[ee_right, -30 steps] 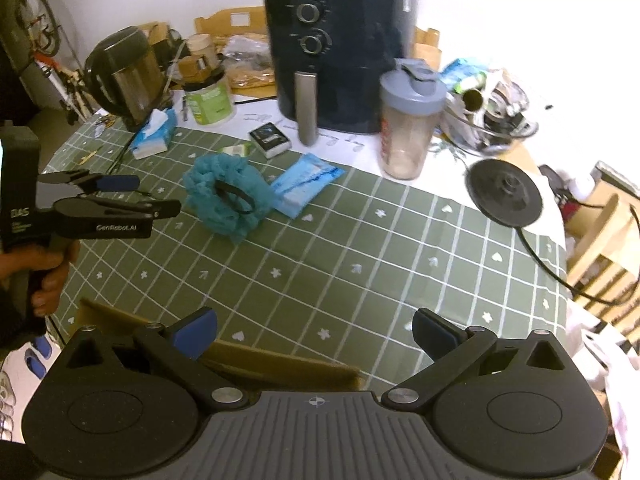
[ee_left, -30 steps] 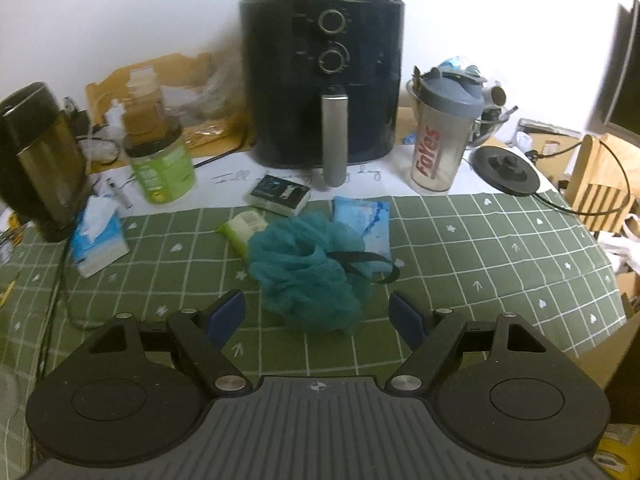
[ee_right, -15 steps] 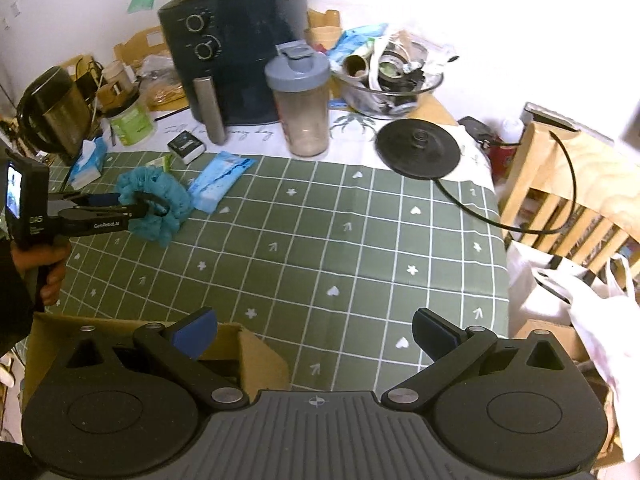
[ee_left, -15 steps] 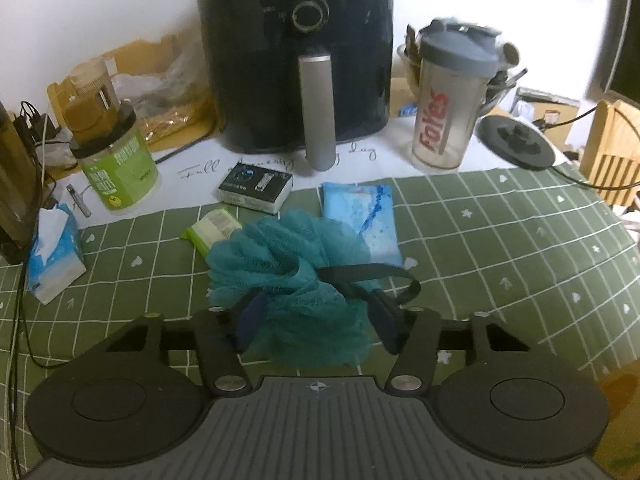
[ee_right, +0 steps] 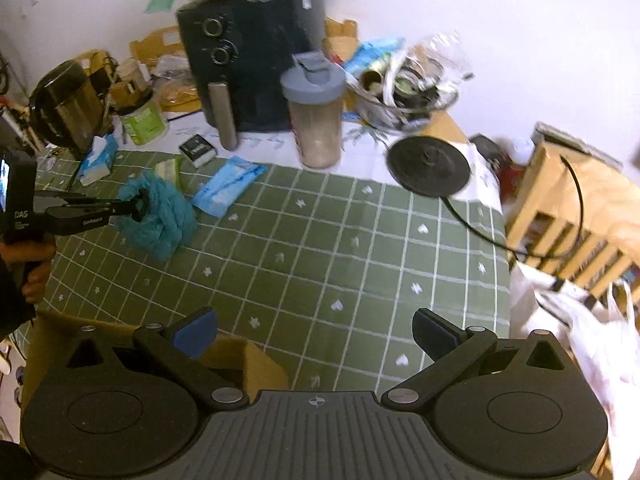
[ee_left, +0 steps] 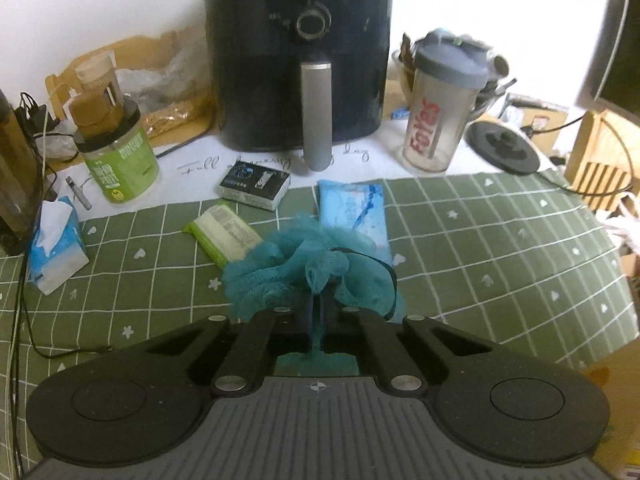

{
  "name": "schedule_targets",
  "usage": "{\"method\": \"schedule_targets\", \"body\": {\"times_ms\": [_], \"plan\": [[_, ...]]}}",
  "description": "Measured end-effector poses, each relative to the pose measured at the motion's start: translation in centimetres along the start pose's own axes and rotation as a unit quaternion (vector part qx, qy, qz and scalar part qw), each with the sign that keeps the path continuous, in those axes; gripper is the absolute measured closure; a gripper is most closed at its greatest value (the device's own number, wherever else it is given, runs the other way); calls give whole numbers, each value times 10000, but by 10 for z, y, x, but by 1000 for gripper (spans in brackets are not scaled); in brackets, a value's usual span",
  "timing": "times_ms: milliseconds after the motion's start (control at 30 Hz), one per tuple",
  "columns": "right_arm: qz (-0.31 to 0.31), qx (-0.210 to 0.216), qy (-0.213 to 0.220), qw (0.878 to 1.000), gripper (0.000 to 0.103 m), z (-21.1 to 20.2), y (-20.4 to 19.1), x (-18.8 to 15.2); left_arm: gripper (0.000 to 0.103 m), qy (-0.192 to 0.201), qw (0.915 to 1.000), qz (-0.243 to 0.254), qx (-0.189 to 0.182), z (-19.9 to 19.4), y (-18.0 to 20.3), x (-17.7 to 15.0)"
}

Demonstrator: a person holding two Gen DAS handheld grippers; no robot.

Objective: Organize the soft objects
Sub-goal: 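Grasp the teal mesh loofah with the left tool, then lift the teal loofah with the left tool while the right grasps the blue wipes packet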

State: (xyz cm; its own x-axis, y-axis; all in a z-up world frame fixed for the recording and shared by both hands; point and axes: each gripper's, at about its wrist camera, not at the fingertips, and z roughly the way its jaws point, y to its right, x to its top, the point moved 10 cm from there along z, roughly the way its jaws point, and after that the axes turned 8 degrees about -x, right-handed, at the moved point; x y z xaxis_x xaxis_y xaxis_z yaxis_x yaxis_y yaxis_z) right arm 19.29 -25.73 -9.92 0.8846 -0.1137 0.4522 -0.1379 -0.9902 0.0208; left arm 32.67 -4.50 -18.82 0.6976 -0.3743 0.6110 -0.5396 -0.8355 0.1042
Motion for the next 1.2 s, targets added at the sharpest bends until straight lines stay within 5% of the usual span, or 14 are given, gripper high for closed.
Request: {"method": "schedule_targets", "body": {"times_ms": [433,1200], "plan": [[-498,343,180,9980,0,17,-42,36,101,557,9977,-379,94,-75,7,-3],[-915,804,181,9924,0,84,-123,101,101,919,9852,-1380,433,-159,-5,-42]]}}
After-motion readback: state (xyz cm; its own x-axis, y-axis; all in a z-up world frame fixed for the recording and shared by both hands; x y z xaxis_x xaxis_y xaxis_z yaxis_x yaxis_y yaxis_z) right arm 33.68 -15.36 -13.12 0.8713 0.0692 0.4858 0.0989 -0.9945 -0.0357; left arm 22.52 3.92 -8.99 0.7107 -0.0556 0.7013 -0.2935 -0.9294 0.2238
